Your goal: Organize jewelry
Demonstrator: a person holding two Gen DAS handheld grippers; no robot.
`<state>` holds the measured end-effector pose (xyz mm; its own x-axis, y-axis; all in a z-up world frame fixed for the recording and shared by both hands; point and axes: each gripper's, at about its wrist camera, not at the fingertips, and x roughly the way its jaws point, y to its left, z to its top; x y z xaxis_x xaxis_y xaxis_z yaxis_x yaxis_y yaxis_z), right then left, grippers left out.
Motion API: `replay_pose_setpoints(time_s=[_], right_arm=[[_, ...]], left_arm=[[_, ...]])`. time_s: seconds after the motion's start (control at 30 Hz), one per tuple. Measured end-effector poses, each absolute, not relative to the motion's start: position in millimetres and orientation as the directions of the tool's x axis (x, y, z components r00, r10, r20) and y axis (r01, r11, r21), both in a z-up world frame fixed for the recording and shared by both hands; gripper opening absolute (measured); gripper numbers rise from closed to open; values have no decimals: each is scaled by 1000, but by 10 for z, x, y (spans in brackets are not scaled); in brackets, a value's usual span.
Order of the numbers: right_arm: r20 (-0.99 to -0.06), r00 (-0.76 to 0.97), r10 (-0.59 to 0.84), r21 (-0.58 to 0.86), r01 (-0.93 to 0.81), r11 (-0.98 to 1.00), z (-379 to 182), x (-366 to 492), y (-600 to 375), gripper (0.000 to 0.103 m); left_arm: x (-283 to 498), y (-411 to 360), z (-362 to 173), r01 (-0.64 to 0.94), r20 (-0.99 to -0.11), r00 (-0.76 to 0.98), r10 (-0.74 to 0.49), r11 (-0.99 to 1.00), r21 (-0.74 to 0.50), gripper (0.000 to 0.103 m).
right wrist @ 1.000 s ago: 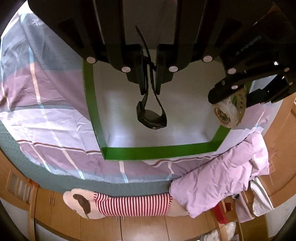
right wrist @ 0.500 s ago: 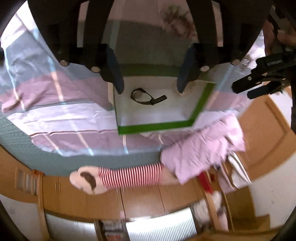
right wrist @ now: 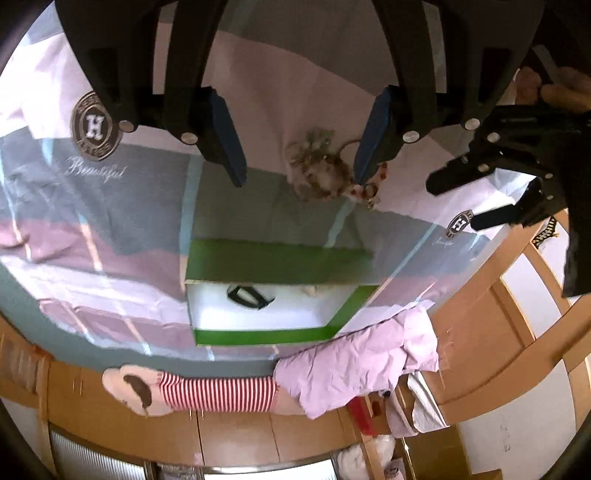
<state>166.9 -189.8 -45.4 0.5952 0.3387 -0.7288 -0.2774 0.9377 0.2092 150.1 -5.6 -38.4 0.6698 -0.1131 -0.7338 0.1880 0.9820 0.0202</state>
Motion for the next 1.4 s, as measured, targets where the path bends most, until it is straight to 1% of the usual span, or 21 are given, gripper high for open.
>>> replay_pose_setpoints(time_s=[0.1,0.2,0.4,0.43,0.47,0.53,0.6,0.7,0.83,0.87,0.9,0.93,0.97,1.13,1.3,1.33,1.37,1.4], right_arm=[[-769,565,299,166,-275,947,-677,1720,-1787,60],[-810,533,245,105,-279,955,-926,1807,-1639,60],[-840,492,228,81,-303,949,-1190,1869,-1363,59],[-842,491,223,71,-309,949,-1217,1852,-1309,52],[-850,478,220,68,-314,947,-1254,1848,-1262,48],[-860,460,219,71,-317,946,-1299,1835,-1212,29],[-859,472,199,47,-315,948,-1314,1820,-1179,23],[-859,483,171,26,-293,956,-1340,1857,-1181,22],[-870,466,163,36,-270,962,-1347,1920,-1248,17],[-871,465,156,29,-269,963,-1326,1903,-1258,14],[-871,468,153,27,-265,964,-1306,1882,-1273,13],[-869,471,152,29,-257,966,-1279,1849,-1303,7],[-869,472,151,32,-250,968,-1257,1811,-1338,6],[-870,470,152,44,-234,971,-1165,1644,-1524,6],[-874,464,144,57,-197,979,-1116,1596,-1736,6],[-879,451,155,71,-197,978,-1112,1603,-1763,8],[-883,435,178,102,-192,976,-1093,1616,-1797,14],[-879,429,207,140,-183,973,-1061,1630,-1825,36]], left_arm=[[1546,48,-379,139,-735,670,-100,990,-8,95],[1653,192,-432,86,-756,648,-92,995,-47,95],[1774,336,-472,23,-767,638,-70,997,-72,95],[1779,342,-474,20,-767,638,-68,997,-72,95],[1787,367,-479,16,-769,636,-66,997,-72,95],[1794,399,-486,9,-771,633,-63,997,-74,95],[1794,425,-487,2,-772,633,-63,997,-79,95],[1797,426,-486,7,-772,632,-66,997,-79,95],[1814,407,-495,18,-775,628,-68,997,-73,95],[1820,408,-499,20,-776,628,-68,997,-72,95],[1824,408,-508,19,-777,626,-66,997,-70,95],[1830,412,-520,18,-781,621,-65,997,-69,95],[1832,414,-531,15,-785,617,-64,997,-70,95],[1810,339,-620,41,-806,587,-77,997,-65,95],[1750,203,-734,75,-825,562,-57,997,-18,95],[1744,177,-770,80,-830,555,-55,997,-12,95],[1736,164,-789,82,-833,551,-52,997,-8,95],[1739,148,-817,82,-836,547,-47,997,-3,95]])
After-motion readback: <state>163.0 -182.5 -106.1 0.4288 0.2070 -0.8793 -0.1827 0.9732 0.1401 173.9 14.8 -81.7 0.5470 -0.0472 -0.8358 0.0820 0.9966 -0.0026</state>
